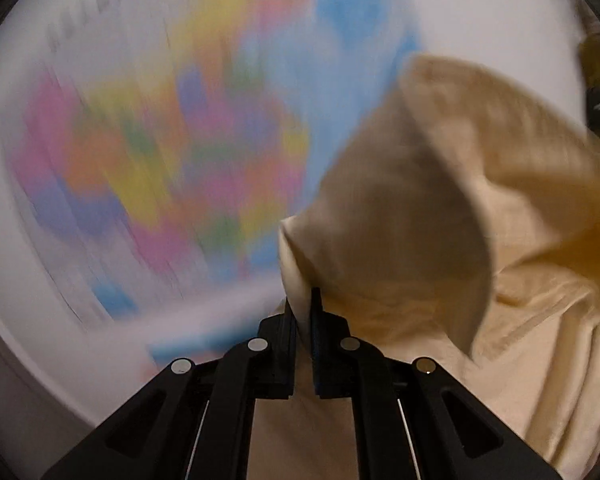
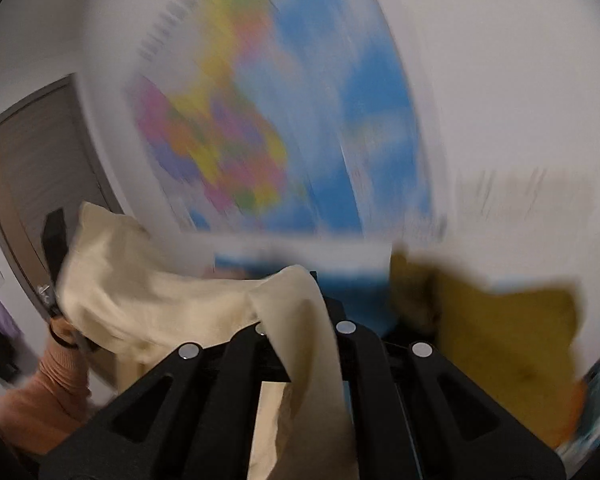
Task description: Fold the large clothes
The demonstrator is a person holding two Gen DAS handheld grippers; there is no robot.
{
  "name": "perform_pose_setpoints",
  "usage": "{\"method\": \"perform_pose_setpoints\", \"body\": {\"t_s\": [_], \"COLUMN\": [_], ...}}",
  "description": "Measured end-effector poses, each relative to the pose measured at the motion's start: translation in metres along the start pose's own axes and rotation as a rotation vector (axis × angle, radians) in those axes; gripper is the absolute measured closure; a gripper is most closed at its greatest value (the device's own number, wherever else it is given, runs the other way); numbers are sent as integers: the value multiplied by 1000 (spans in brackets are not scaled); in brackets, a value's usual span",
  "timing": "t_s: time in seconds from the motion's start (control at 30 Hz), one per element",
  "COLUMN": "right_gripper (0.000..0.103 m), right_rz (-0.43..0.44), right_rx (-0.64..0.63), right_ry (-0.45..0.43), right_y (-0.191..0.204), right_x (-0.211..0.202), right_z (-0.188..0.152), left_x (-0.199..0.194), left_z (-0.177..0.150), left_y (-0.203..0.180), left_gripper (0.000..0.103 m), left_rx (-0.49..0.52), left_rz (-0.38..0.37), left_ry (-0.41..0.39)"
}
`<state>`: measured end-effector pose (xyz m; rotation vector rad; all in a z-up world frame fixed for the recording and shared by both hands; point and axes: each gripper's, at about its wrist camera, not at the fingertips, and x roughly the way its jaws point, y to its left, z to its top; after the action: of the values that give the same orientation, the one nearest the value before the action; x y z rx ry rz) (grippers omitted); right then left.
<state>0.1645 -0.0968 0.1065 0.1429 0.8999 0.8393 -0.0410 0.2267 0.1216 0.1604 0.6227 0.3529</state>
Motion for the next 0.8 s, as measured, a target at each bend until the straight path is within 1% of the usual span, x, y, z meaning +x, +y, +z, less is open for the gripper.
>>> {"method": "perform_pose_setpoints", "body": {"t_s": [0.03,0.07,0.1,0.13,0.17,0.2,0.23,0.27,0.3,0.33,0.37,0.4,0.43,0.47,0.5,0.53,0.57,0.6,0.63,0.67,0.7,0.73,0.77,0.8], "right_gripper": [101,101,101,101,101,100,99,96,86,75,67,48,36,32,28,26,25,19,16,16,16,16,16,18], "right_rz": [5,-10,-43,-70,-84,-101,-119,-136,-168,-232,-285,-336,-384,-403,-415,-419,-414,-413,-436,-469,-478,-450,-431,-418], "right_rx": [52,78,123,152,172,201,205,193,167,100,51,-2,-90,-151,-213,-309,-368,-449,-561,-640,-715,-757,-768,-785], "right_ry": [56,97,138,179,196,202,207,209,210,214,211,199,173,164,160,159,163,172,190,196,206,229,249,272], "right_y": [-22,-37,-54,-71,-82,-92,-97,-98,-97,-90,-85,-80,-65,-52,-40,-21,-10,3,22,36,49,58,57,60], "right_x": [39,62,88,115,125,133,137,138,137,135,129,124,116,113,112,113,115,117,127,137,146,155,157,164], "right_z": [-7,-14,-21,-30,-36,-40,-41,-40,-39,-36,-38,-39,-39,-39,-41,-46,-50,-57,-66,-71,-77,-83,-87,-89], "left_x": [36,77,121,149,170,190,201,207,209,210,212,213,214,212,211,206,199,191,179,172,159,146,142,140], "left_z": [-11,-23,-37,-44,-50,-55,-56,-56,-55,-53,-53,-53,-53,-52,-61,-61,-62,-64,-65,-69,-69,-71,-72,-78], "left_y": [-1,-3,-4,-4,-3,1,8,14,24,32,33,40,42,46,36,39,39,37,25,18,0,-13,-21,-33], "left_gripper": [99,99,99,99,99,99,98,97,95,90,86,73,65,59,46,41,40,37,32,31,31,31,30,26], "left_rx": [-8,-17,-33,-39,-39,-43,-62,-82,-106,-114,-115,-112,-107,-104,-108,-112,-108,-82,-63,-37,3,38,71,115], "left_rz": [-16,-27,-64,-74,-64,-71,-90,-107,-135,-151,-153,-146,-143,-147,-170,-197,-223,-251,-261,-272,-288,-304,-317,-326], "left_ry": [72,155,242,291,324,348,362,371,383,389,389,382,374,364,352,339,323,308,302,296,297,299,301,310]}}
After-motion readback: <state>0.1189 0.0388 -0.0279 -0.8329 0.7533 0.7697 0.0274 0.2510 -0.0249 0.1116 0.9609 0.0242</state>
